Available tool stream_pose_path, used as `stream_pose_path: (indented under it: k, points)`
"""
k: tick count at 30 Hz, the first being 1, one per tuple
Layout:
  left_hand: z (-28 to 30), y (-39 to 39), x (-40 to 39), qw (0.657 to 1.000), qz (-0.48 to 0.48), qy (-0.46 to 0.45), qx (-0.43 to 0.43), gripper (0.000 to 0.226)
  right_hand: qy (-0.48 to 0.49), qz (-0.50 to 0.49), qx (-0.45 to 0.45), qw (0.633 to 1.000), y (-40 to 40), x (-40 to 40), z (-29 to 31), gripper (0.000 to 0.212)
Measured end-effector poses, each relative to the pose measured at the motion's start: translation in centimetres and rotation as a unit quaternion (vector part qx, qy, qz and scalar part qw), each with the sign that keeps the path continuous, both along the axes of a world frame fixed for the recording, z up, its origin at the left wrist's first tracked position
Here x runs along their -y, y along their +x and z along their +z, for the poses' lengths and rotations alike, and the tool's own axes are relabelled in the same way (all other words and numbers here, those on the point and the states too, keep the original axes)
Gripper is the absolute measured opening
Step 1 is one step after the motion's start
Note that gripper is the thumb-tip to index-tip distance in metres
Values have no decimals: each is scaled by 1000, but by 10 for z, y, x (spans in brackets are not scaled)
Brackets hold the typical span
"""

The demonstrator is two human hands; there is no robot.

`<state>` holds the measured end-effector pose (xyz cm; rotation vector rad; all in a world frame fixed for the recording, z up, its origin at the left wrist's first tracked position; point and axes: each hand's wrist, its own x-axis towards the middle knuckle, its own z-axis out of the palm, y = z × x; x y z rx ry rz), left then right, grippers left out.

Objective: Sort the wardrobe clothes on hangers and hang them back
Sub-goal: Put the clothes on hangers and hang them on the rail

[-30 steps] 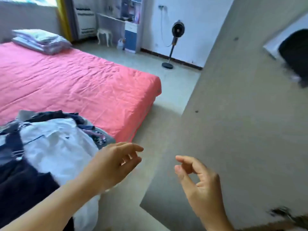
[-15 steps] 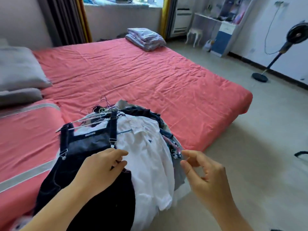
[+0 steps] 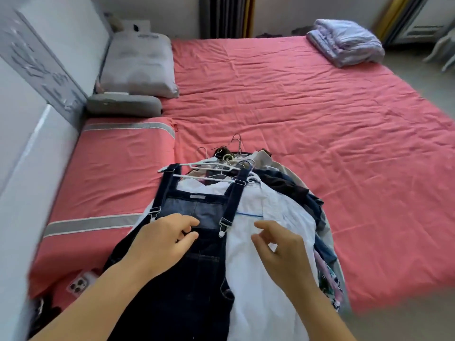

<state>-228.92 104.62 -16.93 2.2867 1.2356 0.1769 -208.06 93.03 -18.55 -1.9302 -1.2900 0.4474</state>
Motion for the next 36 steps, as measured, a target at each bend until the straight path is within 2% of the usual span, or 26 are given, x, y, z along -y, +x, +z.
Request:
stream_pose_path:
  k: [7, 13, 20, 25, 31, 36]
  points:
    - [-39, 43, -47, 994, 82, -40, -63, 24, -52, 70, 1, 996, 72, -107, -70, 16]
    - [-73, 71, -81, 985, 117, -78, -98, 25, -103, 67, 38, 992, 122, -203, -138, 20]
    - [-109, 75, -111, 973, 168, -107, -120, 25, -199, 79, 106, 971, 138, -283, -200, 26]
    - [-122, 76, -128, 970, 185, -106, -121, 25, -257, 104, 197, 940, 136, -305, -217, 28]
    - [-120, 75, -140, 975, 178, -89, -102, 24, -324, 104, 235, 911, 131, -321, -216, 30]
    - [-107, 60, -146, 978, 183, -61, -81, 23, -263, 73, 188, 944, 125, -316, -194, 26]
